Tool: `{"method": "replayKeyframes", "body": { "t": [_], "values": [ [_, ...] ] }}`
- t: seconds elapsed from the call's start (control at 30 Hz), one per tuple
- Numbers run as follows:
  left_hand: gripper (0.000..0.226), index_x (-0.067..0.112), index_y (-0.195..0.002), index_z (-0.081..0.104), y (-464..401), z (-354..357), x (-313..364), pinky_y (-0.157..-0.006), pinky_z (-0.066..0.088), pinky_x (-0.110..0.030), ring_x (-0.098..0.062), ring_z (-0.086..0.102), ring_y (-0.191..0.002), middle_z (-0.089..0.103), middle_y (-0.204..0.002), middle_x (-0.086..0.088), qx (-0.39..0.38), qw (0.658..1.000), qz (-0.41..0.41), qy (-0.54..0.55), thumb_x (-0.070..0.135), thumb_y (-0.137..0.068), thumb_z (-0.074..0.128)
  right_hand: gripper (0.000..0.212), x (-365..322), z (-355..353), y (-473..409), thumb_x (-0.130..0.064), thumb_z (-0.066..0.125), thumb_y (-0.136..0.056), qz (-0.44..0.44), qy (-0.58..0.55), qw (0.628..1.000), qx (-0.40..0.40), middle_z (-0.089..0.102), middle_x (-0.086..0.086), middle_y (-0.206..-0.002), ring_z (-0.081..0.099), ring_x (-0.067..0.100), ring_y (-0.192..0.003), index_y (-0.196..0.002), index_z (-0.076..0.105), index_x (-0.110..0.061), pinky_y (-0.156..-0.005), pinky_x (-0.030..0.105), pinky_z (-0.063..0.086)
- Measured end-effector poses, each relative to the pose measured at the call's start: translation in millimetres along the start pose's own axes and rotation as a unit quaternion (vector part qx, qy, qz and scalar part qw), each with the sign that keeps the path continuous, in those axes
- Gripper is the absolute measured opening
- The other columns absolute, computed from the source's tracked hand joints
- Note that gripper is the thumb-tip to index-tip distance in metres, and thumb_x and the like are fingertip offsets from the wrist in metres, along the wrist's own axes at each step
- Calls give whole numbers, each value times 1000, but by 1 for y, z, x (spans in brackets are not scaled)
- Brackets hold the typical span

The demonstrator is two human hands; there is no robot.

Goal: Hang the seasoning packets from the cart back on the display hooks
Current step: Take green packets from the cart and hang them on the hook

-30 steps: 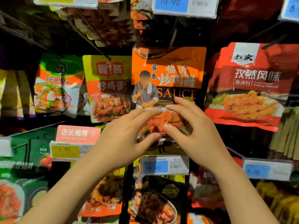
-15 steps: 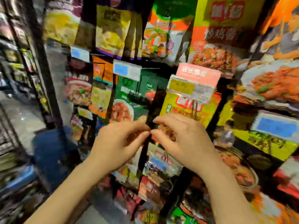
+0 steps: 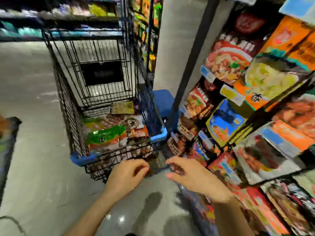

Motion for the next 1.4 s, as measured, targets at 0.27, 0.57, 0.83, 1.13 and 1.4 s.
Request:
{"method": "replayKeyframes", "body": {
  "t": [0.27,0.57,0.83,1.13,1.4],
  "values": [
    [31,22,-107,67,5,-54,-107,-76,36,-8,-6,57,-95,65,-102,10,116,986,-122,2,40,-86,53,48,-50,36,-124,-45,54,-90,-35,5,995,-91,50,-7,-134,47,11,-120,-132,46,-25,-97,25,37],
    [61,31,-131,44,-49,-75,-222,-106,19,-59,-30,23,-137,28,-150,-12,178,904,-334,-200,61,-78,39,42,-43,104,-296,-30,60,-89,48,-75,977,-194,55,1,-117,52,15,-101,-127,51,-14,-87,24,41],
    [67,27,-144,32,-58,-65,-237,-108,22,-60,-27,17,-143,13,-157,-8,134,877,-356,-294,60,-86,35,56,-6,175,-440,-33,57,-89,142,-17,953,-268,45,11,-140,50,28,-120,-138,37,-13,-100,37,43],
    [60,23,-138,42,-56,-65,-237,-109,27,-50,-27,26,-140,19,-155,-11,189,871,-359,-277,51,-85,46,106,9,215,-545,-76,61,-62,124,96,941,-299,35,7,-148,38,32,-131,-144,20,-23,-105,48,36],
    [59,21,-137,44,-56,-67,-236,-110,26,-47,-28,27,-139,20,-154,-13,192,875,-358,-264,47,-84,51,48,-17,212,-525,-51,60,-83,51,255,945,-199,59,11,-118,53,30,-112,-111,56,-12,-98,44,38]
  ]
}}
Point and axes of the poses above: each hand's wrist, its own y-axis away from the middle knuckle, its own z-axis out of the palm, x = y × z, the point moved 6 cm from there along -y, towards the middle knuckle
